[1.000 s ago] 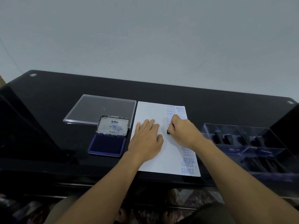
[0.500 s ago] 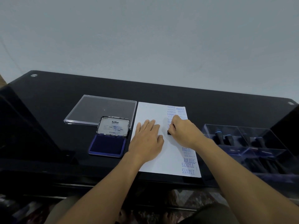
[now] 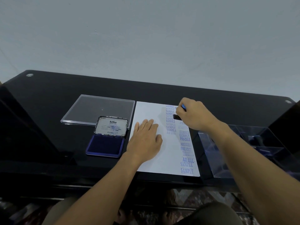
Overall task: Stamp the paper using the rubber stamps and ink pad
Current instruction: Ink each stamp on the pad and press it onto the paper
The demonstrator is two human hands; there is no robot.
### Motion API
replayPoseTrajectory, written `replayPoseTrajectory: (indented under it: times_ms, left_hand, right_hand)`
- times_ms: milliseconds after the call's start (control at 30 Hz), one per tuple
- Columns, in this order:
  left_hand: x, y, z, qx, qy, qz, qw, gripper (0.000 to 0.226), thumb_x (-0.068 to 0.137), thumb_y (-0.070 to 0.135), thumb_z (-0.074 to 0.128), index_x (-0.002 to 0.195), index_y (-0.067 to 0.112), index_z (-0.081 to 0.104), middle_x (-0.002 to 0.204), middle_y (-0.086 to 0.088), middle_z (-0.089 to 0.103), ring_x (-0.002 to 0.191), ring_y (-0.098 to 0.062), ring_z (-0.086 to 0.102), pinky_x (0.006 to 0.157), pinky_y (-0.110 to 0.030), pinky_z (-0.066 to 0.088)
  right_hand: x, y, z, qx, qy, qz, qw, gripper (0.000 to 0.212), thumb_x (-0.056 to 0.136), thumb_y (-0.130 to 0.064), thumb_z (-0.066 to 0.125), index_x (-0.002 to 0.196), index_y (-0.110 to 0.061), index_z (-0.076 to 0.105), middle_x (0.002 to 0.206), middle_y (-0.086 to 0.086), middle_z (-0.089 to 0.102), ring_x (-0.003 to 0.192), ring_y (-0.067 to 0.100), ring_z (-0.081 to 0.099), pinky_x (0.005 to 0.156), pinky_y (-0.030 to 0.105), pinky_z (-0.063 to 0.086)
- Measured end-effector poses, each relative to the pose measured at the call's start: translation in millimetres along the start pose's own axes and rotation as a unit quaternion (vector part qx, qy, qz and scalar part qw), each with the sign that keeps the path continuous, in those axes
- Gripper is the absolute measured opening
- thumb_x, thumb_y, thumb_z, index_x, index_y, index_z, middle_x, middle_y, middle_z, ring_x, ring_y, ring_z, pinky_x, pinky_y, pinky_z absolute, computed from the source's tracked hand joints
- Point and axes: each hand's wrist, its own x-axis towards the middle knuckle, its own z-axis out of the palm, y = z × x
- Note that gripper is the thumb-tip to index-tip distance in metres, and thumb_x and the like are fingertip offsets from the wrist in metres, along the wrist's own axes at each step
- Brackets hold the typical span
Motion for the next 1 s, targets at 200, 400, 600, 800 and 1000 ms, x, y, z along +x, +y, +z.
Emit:
replayPoseTrajectory:
  times_ms: [200, 400, 600, 800, 1000]
  left_hand:
    - [0.6, -0.7, 0.7, 0.0, -0.004, -0.002, 1.0, 0.05, 0.102, 0.031, 0.032, 0.15, 0.015, 0.032, 0.164, -0.004, 0.016, 0.151, -0.02, 0.004, 0.123, -0.043, -0.002]
    - [0.7, 0.0, 0.1, -0.003, -0.01, -0.004, 1.0, 0.05, 0.102, 0.03, 0.031, 0.15, 0.015, 0.031, 0.164, -0.003, 0.015, 0.151, -0.02, 0.003, 0.123, -0.044, 0.0]
    - [4.3, 0.5, -2.9, -0.024, -0.016, -0.011, 1.0, 0.05, 0.1, 0.029, 0.036, 0.148, 0.016, 0.034, 0.162, -0.001, 0.019, 0.15, -0.017, 0.008, 0.123, -0.042, 0.001]
    - [14.0, 2.3, -16.4, -0.029, -0.022, -0.02, 0.999, 0.044, 0.096, 0.029, 0.05, 0.137, 0.014, 0.049, 0.147, 0.002, 0.042, 0.137, -0.017, 0.032, 0.115, -0.033, 0.019]
    - [20.2, 5.8, -24.7, -0.021, -0.033, -0.042, 0.998, 0.038, 0.095, 0.03, 0.05, 0.126, 0.01, 0.057, 0.137, -0.002, 0.052, 0.126, -0.023, 0.044, 0.105, -0.036, 0.034]
  right_hand:
    - [-2.6, -1.2, 0.9, 0.003, -0.008, 0.003, 1.0, 0.018, 0.104, -0.025, 0.044, 0.091, -0.015, 0.05, 0.073, -0.018, 0.046, 0.057, 0.01, 0.046, 0.05, 0.02, 0.033]
    - [-1.8, 0.4, 1.7, 0.002, -0.005, -0.002, 1.0, 0.019, 0.104, -0.026, 0.044, 0.088, -0.016, 0.048, 0.073, -0.018, 0.048, 0.057, 0.01, 0.047, 0.05, 0.021, 0.034]
    - [-1.9, 3.1, 2.1, -0.001, -0.004, 0.001, 1.0, 0.019, 0.102, -0.026, 0.044, 0.09, -0.013, 0.052, 0.074, -0.004, 0.057, 0.059, 0.013, 0.048, 0.052, 0.026, 0.038]
    - [-1.6, 5.5, 2.9, -0.003, -0.001, 0.001, 1.0, 0.019, 0.102, -0.026, 0.045, 0.091, -0.012, 0.053, 0.076, 0.001, 0.059, 0.06, 0.013, 0.047, 0.053, 0.028, 0.039]
    - [-2.8, 4.9, 3.8, 0.002, -0.001, 0.005, 1.0, 0.016, 0.102, -0.026, 0.046, 0.095, -0.014, 0.052, 0.077, -0.001, 0.059, 0.06, 0.013, 0.049, 0.053, 0.027, 0.04]
